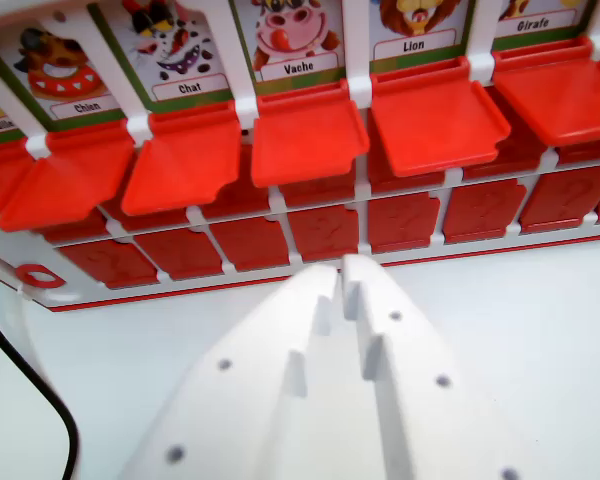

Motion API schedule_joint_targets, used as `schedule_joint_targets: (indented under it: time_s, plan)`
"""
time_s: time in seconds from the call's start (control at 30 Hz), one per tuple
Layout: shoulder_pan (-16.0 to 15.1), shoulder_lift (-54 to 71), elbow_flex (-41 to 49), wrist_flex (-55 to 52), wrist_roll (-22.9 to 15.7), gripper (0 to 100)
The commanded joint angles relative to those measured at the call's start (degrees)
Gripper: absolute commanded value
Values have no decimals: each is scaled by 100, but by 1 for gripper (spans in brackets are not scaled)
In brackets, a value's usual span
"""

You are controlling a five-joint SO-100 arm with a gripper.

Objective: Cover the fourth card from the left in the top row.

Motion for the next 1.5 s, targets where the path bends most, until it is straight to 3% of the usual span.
schedule_joint_targets:
  time_s: [0.0,0.5,1.07,1.33,1.47]
  plan:
    - [-44,123,-589,-18,-62,0]
    - [0,-870,-1134,-747,62,0]
    - [-97,-949,-1310,-1687,536,0]
    - [-114,-835,-1336,-2232,413,0]
    - [-141,-483,-1354,-1863,9,0]
